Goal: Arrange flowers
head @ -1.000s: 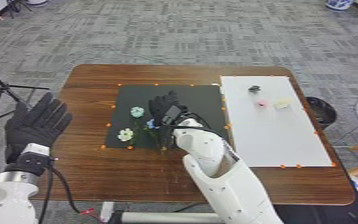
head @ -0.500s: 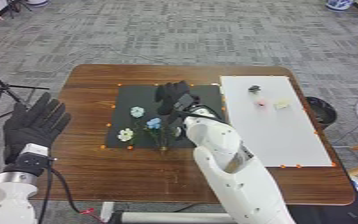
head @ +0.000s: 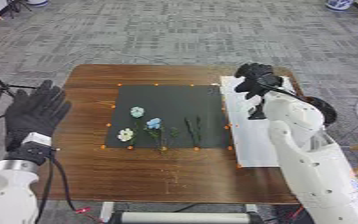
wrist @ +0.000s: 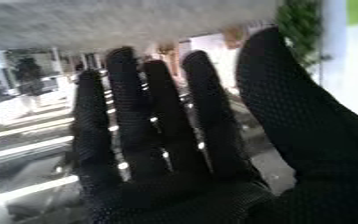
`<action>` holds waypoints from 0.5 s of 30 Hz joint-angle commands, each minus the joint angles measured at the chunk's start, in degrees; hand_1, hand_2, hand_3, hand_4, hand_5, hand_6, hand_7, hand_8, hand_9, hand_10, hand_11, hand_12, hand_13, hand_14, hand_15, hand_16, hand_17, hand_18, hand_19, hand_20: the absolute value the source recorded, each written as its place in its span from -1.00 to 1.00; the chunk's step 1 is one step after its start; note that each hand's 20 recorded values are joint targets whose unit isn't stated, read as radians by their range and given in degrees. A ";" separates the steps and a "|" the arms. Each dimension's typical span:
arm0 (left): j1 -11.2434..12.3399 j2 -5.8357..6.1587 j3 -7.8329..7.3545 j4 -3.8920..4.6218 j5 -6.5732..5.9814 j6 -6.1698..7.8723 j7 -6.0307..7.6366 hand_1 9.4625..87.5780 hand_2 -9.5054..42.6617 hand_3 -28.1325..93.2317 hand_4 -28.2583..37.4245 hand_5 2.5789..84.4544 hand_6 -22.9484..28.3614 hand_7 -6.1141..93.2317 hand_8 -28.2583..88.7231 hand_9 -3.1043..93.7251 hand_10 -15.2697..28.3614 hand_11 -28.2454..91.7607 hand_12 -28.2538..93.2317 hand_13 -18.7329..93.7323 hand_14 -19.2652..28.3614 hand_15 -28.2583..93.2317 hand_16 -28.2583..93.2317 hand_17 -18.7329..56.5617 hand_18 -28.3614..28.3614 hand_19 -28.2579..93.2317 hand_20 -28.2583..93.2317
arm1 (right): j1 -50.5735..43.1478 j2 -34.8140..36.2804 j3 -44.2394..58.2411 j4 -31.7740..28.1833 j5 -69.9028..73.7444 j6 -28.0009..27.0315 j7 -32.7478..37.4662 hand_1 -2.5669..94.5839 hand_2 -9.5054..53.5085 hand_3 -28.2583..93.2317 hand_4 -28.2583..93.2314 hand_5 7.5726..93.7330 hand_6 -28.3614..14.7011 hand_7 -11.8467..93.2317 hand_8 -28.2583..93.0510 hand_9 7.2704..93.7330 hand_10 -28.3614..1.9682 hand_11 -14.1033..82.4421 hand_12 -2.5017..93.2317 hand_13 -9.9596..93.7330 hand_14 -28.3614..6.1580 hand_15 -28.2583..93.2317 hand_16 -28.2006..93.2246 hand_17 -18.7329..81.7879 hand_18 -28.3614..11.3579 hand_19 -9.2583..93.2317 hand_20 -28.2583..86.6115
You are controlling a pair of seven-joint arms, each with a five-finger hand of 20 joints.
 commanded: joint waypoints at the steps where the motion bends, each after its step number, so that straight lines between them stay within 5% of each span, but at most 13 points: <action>1: -1.56 0.79 -0.21 -0.19 -0.08 0.12 0.86 -0.59 0.03 0.53 -1.00 -0.14 0.18 -0.72 -0.67 -0.34 0.30 -0.29 -0.46 -0.30 0.27 -0.31 -0.64 -0.71 0.42 0.02 -0.49 | -7.01 2.34 4.11 1.31 -8.32 2.21 0.68 -0.03 -1.00 0.83 -1.00 -0.02 0.08 -0.51 -0.74 -0.08 -0.13 -0.49 -0.64 -0.06 -0.19 0.17 -0.31 -0.32 -0.64 0.53 -0.27; 5: -2.25 0.96 0.54 0.28 -0.53 0.19 0.69 -0.59 0.04 0.54 -1.00 -0.14 0.18 -0.72 -0.67 -0.34 0.30 -0.29 -0.46 -0.30 0.27 -0.31 -0.64 -0.71 0.42 0.03 -0.48 | -6.63 1.79 4.29 2.47 -7.76 0.49 1.46 -0.02 -1.00 0.82 -1.00 -0.06 0.08 -0.52 -0.74 -0.11 -0.04 -0.50 -0.65 -0.07 -0.18 0.15 -0.32 -0.32 -0.64 0.53 -0.27; 9: -4.46 2.10 1.96 1.94 -2.08 1.59 0.98 -0.58 0.03 0.54 -1.00 -0.14 0.18 -0.71 -0.67 -0.34 0.30 -0.29 -0.46 -0.30 0.27 -0.31 -0.64 -0.71 0.43 0.03 -0.48 | -6.15 1.70 3.82 3.61 -8.67 2.86 1.51 0.00 -1.00 0.81 -1.00 -0.06 0.08 -0.52 -0.74 -0.13 0.05 -0.50 -0.67 -0.07 -0.17 0.14 -0.32 -0.32 -0.63 0.54 -0.26; 15: -6.37 2.46 3.33 2.71 -2.33 0.59 0.46 -0.58 0.03 0.54 -1.00 -0.14 0.19 -0.71 -0.67 -0.34 0.30 -0.29 -0.46 -0.30 0.26 -0.31 -0.64 -0.71 0.43 0.02 -0.49 | -4.79 1.54 2.89 5.68 -9.24 3.46 0.80 0.02 -1.00 0.81 -1.00 -0.06 0.11 -0.51 -0.75 -0.13 0.12 -0.49 -0.69 -0.07 -0.12 0.16 -0.32 -0.31 -0.64 0.57 -0.24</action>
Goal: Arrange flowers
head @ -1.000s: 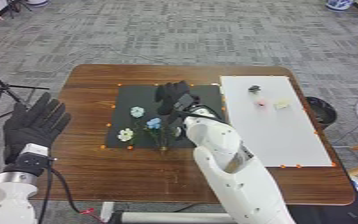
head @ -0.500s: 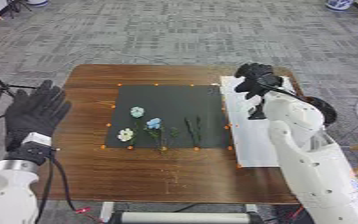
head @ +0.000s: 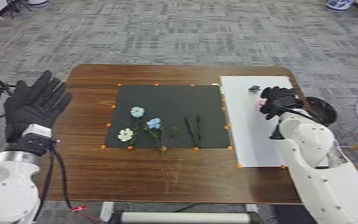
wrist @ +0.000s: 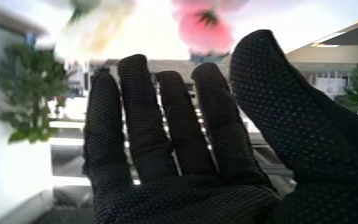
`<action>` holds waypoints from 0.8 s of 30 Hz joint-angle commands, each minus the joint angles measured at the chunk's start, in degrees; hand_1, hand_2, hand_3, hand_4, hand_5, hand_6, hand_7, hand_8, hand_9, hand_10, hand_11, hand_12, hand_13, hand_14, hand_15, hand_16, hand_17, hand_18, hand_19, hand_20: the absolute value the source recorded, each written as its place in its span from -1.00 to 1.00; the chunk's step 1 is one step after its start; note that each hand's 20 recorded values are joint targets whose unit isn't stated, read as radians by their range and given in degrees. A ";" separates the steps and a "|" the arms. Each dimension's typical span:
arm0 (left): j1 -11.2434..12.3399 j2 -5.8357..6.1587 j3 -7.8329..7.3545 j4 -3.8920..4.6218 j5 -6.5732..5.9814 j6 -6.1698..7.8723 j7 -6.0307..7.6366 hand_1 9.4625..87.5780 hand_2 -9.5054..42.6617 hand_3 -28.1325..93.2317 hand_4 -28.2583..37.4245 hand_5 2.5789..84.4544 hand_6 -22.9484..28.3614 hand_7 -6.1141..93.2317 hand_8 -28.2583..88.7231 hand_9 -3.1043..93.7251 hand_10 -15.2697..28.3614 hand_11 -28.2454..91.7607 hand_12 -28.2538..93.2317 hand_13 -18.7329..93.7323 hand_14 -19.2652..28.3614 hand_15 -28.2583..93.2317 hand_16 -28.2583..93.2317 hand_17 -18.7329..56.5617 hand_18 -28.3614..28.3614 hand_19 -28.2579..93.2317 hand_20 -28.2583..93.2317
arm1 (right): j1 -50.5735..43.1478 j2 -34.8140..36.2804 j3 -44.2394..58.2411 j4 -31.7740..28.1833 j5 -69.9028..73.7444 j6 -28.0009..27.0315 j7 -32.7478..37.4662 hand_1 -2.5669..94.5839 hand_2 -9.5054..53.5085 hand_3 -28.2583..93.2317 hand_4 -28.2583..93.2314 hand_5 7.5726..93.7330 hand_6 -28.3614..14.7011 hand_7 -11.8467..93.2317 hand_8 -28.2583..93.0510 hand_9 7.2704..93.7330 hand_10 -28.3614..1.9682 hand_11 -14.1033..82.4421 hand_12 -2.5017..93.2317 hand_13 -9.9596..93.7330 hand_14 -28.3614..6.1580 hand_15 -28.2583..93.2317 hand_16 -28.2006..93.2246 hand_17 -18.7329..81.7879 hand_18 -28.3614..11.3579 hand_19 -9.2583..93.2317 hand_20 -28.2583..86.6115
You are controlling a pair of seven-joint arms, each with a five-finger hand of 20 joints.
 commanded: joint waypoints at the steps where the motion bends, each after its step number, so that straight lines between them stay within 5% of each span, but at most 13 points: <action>1: -2.95 1.00 1.77 1.32 -1.11 -0.04 -0.17 -0.58 0.03 0.54 -1.00 -0.14 0.19 -0.71 -0.67 -0.34 0.30 -0.29 -0.46 -0.30 0.26 -0.31 -0.64 -0.71 0.43 0.02 -0.49 | 2.01 -0.41 -1.58 2.94 -3.16 4.05 -0.19 0.02 -1.00 0.81 -1.00 -0.05 0.12 -0.50 -0.75 -0.12 0.13 -0.49 -0.69 -0.06 -0.12 0.16 -0.32 -0.31 -0.64 0.58 -0.23; 7: -2.17 0.64 1.40 0.75 -0.62 -0.62 -0.68 -0.59 0.03 0.54 -1.00 -0.13 0.19 -0.71 -0.67 -0.33 0.31 -0.28 -0.45 -0.30 0.27 -0.30 -0.64 -0.71 0.43 0.02 -0.48 | 2.01 -1.05 -2.49 5.40 -4.11 7.14 1.33 0.09 -1.00 0.78 -1.00 0.28 0.31 -0.43 -0.78 0.25 0.20 -0.39 -0.66 0.14 0.04 0.23 -0.28 -0.21 -0.63 0.67 -0.14; 10: -2.11 0.64 1.20 0.64 -0.59 -0.70 -0.47 -0.59 0.03 0.54 -1.00 -0.13 0.19 -0.71 -0.67 -0.33 0.31 -0.28 -0.45 -0.30 0.27 -0.30 -0.64 -0.71 0.43 0.02 -0.48 | 1.68 -1.06 -2.41 5.95 -4.32 6.81 2.03 0.15 -1.00 0.70 -1.00 0.36 0.29 -0.38 -0.66 0.35 0.16 -0.34 -0.61 0.22 0.20 0.22 -0.05 -0.14 -0.65 0.72 0.07; 15: -1.61 0.14 0.85 0.20 -0.25 -0.86 -0.98 -0.59 0.03 0.54 -1.00 -0.13 0.19 -0.71 -0.67 -0.33 0.31 -0.28 -0.46 -0.30 0.27 -0.30 -0.64 -0.71 0.43 0.02 -0.48 | 0.88 -0.98 -2.88 6.87 -4.73 11.27 3.34 0.27 -1.00 0.61 -1.00 0.42 0.31 -0.25 -0.62 0.60 0.33 -0.45 -0.15 0.29 0.29 0.29 0.13 -0.08 -0.65 0.75 0.23; 24: -0.66 -0.63 0.80 -0.26 -0.12 -0.62 -0.81 -0.58 0.02 0.54 -1.00 -0.14 0.20 -0.71 -0.67 -0.34 0.30 -0.29 -0.45 -0.30 0.28 -0.31 -0.64 -0.72 0.44 0.02 -0.48 | 2.25 -0.27 -5.81 3.68 -1.91 18.38 2.06 0.35 -1.00 0.62 -1.00 0.54 0.36 -0.15 -0.58 0.70 0.41 -0.31 0.07 0.37 0.23 0.35 0.25 -0.02 -0.64 0.78 0.28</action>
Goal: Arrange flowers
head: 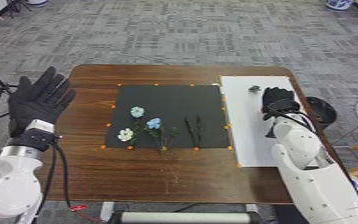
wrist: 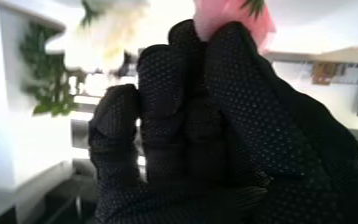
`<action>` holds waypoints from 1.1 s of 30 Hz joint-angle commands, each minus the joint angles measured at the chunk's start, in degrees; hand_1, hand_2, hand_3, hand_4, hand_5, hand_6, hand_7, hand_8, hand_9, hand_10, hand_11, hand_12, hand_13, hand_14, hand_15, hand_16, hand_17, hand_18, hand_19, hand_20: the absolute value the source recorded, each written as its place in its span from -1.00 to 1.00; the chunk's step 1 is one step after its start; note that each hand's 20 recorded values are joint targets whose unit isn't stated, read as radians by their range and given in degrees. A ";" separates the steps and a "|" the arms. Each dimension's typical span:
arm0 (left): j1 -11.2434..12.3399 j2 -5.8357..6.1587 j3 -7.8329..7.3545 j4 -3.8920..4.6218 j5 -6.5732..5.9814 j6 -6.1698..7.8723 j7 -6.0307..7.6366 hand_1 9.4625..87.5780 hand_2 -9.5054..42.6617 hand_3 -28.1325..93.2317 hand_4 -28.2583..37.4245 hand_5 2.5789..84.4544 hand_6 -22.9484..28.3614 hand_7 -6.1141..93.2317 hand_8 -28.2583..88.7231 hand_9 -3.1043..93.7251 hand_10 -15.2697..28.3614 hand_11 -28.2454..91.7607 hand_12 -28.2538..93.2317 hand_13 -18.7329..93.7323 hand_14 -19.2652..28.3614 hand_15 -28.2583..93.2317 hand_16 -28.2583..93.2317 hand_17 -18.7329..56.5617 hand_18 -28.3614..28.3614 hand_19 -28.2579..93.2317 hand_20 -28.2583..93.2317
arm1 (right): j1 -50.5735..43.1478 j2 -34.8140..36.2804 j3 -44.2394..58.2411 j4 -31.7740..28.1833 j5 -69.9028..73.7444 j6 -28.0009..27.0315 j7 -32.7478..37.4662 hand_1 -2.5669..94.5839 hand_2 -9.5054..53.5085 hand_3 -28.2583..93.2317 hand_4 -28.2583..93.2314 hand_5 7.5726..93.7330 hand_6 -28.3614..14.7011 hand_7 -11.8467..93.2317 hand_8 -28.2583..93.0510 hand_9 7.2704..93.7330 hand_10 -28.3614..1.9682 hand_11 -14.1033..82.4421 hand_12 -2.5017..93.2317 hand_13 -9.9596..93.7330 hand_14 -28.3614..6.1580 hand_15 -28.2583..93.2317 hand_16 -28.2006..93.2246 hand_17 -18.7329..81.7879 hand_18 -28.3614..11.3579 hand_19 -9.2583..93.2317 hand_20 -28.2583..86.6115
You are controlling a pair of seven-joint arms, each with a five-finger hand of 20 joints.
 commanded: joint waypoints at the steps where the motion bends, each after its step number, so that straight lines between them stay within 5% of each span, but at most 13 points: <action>1: 1.50 -1.19 -0.33 -0.87 0.31 -0.34 -0.13 -0.59 0.02 0.54 -1.00 -0.14 0.19 -0.71 -0.67 -0.34 0.30 -0.29 -0.45 -0.30 0.28 -0.31 -0.64 -0.72 0.44 0.03 -0.48 | 1.69 0.67 -3.41 -3.24 1.96 6.00 -0.98 0.35 -1.00 0.63 -1.00 0.54 0.36 -0.14 -0.58 0.70 0.41 -0.30 0.08 0.37 0.23 0.35 0.26 -0.02 -0.64 0.78 0.28; 8: 2.53 -1.73 -1.04 -0.62 1.48 -1.40 -0.65 -0.58 0.02 0.53 -1.00 -0.15 0.19 -0.71 -0.67 -0.35 0.30 -0.29 -0.45 -0.30 0.28 -0.32 -0.64 -0.72 0.44 0.03 -0.48 | 4.87 -3.72 -8.24 -6.96 6.47 4.80 -1.97 0.34 -1.00 0.64 -1.00 0.53 0.36 -0.13 -0.57 0.69 0.39 -0.30 0.12 0.36 0.23 0.36 0.27 -0.02 -0.64 0.77 0.29; 19: 1.34 -1.57 -0.20 -0.29 1.54 -0.94 -1.15 -0.58 0.03 0.53 -1.00 -0.16 0.18 -0.72 -0.67 -0.36 0.28 -0.30 -0.45 -0.31 0.27 -0.33 -0.63 -0.73 0.44 0.02 -0.48 | 6.87 -12.36 -17.29 -5.66 4.02 2.20 -10.22 0.34 -1.00 0.66 -1.00 0.51 0.35 -0.13 -0.58 0.68 0.37 -0.30 0.12 0.35 0.21 0.37 0.28 -0.01 -0.60 0.76 0.30; 22: 0.99 -1.68 -0.17 -0.34 5.04 -0.30 -2.26 -0.59 0.03 0.53 -1.00 -0.16 0.18 -0.71 -0.67 -0.36 0.28 -0.30 -0.45 -0.31 0.27 -0.33 -0.63 -0.73 0.44 0.02 -0.48 | 6.64 -13.20 -19.10 -5.20 3.50 1.49 -9.82 0.33 -1.00 0.66 -1.00 0.51 0.35 -0.13 -0.58 0.68 0.38 -0.30 0.12 0.35 0.21 0.37 0.28 -0.01 -0.61 0.76 0.30; 25: 0.78 -1.70 0.00 -0.26 3.67 -0.89 -2.37 -0.59 0.03 0.53 -1.00 -0.16 0.18 -0.71 -0.67 -0.36 0.28 -0.30 -0.45 -0.31 0.27 -0.33 -0.63 -0.73 0.44 0.02 -0.48 | 5.77 -13.35 -19.83 -4.95 1.33 0.62 -10.87 0.33 -1.00 0.66 -1.00 0.51 0.35 -0.13 -0.58 0.68 0.38 -0.30 0.12 0.35 0.20 0.37 0.28 0.00 -0.61 0.76 0.30; 33: -0.25 -1.46 0.67 0.20 4.04 -1.30 -3.48 -0.60 0.04 0.53 -1.00 -0.16 0.17 -0.71 -0.66 -0.36 0.27 -0.30 -0.45 -0.31 0.26 -0.33 -0.64 -0.73 0.44 0.02 -0.48 | 3.83 -12.02 -21.32 -5.38 -1.20 0.45 -9.11 0.33 -1.00 0.67 -1.00 0.51 0.35 -0.15 -0.57 0.69 0.37 -0.32 0.12 0.35 0.18 0.37 0.28 0.00 -0.64 0.75 0.30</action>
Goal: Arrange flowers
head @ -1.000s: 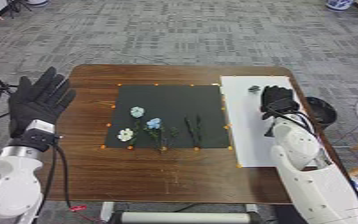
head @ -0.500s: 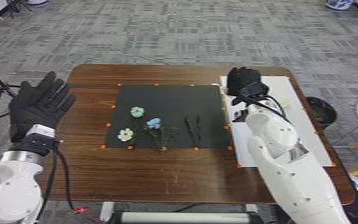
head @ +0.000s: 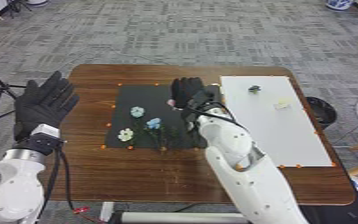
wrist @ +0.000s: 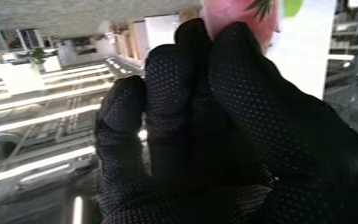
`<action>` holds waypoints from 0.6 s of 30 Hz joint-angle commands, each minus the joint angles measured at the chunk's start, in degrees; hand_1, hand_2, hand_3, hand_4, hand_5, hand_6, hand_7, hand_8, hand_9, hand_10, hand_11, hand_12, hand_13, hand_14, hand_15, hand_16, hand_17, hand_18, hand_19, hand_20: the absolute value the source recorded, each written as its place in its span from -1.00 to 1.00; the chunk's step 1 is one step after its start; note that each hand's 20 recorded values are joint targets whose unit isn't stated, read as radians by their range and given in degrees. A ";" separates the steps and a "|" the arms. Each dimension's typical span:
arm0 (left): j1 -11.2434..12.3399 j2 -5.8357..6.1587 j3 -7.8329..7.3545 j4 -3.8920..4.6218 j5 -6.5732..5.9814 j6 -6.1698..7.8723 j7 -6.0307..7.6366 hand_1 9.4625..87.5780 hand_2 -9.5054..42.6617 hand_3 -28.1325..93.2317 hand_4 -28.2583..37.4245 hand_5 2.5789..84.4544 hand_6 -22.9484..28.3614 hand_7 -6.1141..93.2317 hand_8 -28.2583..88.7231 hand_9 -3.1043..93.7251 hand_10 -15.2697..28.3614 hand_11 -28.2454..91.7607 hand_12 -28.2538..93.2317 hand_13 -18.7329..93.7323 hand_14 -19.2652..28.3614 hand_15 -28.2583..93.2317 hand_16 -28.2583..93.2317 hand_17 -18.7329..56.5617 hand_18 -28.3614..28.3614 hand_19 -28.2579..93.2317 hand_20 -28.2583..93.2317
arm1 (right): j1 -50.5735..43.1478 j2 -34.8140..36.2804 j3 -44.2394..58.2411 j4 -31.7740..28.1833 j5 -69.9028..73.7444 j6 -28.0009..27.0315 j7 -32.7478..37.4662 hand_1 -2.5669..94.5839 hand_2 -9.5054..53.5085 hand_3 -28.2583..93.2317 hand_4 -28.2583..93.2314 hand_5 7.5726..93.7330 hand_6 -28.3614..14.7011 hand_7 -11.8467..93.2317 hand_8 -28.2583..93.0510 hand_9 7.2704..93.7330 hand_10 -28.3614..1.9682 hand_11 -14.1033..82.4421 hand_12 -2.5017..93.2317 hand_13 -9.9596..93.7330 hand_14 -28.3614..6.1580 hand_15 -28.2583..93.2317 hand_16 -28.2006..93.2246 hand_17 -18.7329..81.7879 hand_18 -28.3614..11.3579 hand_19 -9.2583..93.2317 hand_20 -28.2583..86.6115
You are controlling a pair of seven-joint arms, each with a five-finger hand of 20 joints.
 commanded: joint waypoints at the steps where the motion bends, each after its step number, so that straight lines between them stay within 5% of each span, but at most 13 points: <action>1: -0.82 -0.04 0.63 0.43 -0.44 -0.87 -1.12 -0.60 0.04 0.53 -1.00 -0.16 0.17 -0.71 -0.66 -0.36 0.27 -0.30 -0.45 -0.31 0.26 -0.33 -0.64 -0.73 0.44 0.02 -0.48 | -2.42 0.99 -1.10 -0.06 -2.47 0.07 0.38 0.33 -1.00 0.67 -1.00 0.51 0.34 -0.16 -0.56 0.69 0.36 -0.32 0.12 0.35 0.17 0.37 0.28 0.00 -0.64 0.75 0.30; 8: -1.20 0.04 0.92 0.82 -1.23 -0.72 -1.21 -0.61 0.04 0.54 -1.00 -0.17 0.16 -0.71 -0.66 -0.36 0.26 -0.29 -0.45 -0.31 0.25 -0.34 -0.63 -0.73 0.44 0.02 -0.48 | -4.36 -0.85 -1.84 0.64 -5.76 2.10 -0.30 0.33 -1.00 0.67 -1.00 0.52 0.34 -0.18 -0.55 0.70 0.35 -0.33 0.12 0.35 0.15 0.36 0.28 0.00 -0.65 0.75 0.30; 18: -0.93 0.18 1.07 0.21 -2.20 -0.26 -0.91 -0.62 0.05 0.54 -1.00 -0.16 0.15 -0.70 -0.67 -0.35 0.25 -0.28 -0.45 -0.31 0.24 -0.34 -0.63 -0.72 0.43 0.02 -0.48 | -5.70 -1.77 -2.14 0.71 -7.37 1.89 -1.75 0.32 -1.00 0.68 -1.00 0.52 0.34 -0.20 -0.53 0.70 0.34 -0.36 0.12 0.36 0.15 0.35 0.28 -0.01 -0.68 0.74 0.29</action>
